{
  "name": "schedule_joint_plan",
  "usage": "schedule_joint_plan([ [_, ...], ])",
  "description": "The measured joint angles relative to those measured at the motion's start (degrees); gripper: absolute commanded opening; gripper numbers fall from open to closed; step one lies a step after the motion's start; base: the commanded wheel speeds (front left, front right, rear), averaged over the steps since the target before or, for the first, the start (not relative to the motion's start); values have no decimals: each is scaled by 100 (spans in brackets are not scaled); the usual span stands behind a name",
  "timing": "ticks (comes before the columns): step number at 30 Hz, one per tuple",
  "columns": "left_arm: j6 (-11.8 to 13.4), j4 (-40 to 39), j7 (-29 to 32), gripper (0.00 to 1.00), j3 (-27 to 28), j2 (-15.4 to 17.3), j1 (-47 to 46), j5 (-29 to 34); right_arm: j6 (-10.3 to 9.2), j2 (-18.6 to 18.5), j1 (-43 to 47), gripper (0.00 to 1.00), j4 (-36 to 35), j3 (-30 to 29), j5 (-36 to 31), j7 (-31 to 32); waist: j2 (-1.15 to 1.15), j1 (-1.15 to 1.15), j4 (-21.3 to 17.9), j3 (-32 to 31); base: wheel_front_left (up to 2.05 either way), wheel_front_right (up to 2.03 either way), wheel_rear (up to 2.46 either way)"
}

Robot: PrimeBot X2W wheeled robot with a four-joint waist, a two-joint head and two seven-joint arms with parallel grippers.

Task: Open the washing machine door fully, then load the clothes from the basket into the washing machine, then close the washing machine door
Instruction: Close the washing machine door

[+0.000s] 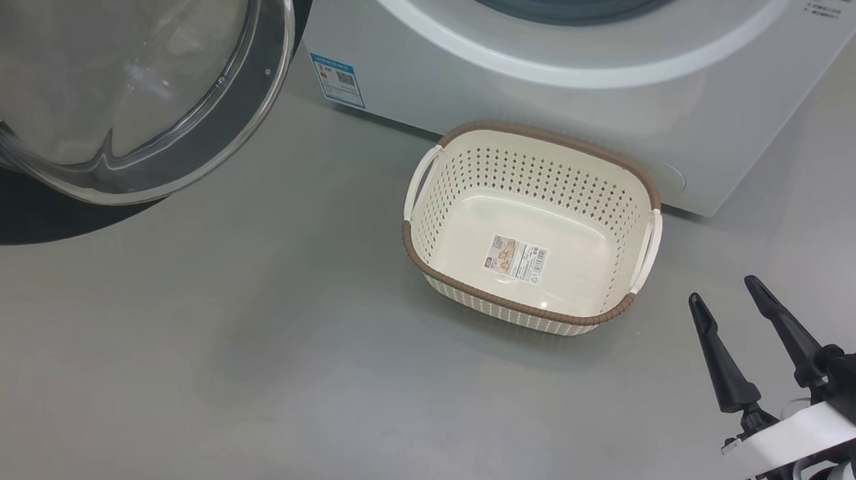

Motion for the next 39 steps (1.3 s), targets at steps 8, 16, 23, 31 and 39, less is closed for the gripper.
schedule_joint_plan([
  [8, 220, 849, 1340, 0, -16, 501, -570, -730, -1, -107, -120, 100, -58, 1, -7, 0, 0, 0, -57, 250, 0, 0, 0],
  [16, 539, 1294, 2290, 0, -66, 916, -911, -917, -1, -204, -168, 100, -104, 18, -10, 0, 0, 0, -108, 462, 0, 0, 0],
  [23, 766, 1497, 2844, 0, -34, 1079, -1143, -1198, -1, -298, -262, 100, -194, 15, -12, 0, 0, 0, -118, 681, 0, 0, 0],
  [31, 901, 1670, 3244, 0, -121, 1192, -1369, -1265, -1, -420, -380, 100, -231, -2, -19, 0, 0, 0, -101, 943, 0, 0, 0],
  [39, 942, 1860, 3397, 0, -174, 1298, -1527, -1266, -1, -463, -484, 100, -257, 0, -20, 0, 0, 0, -82, 1104, 0, 0, 0],
])
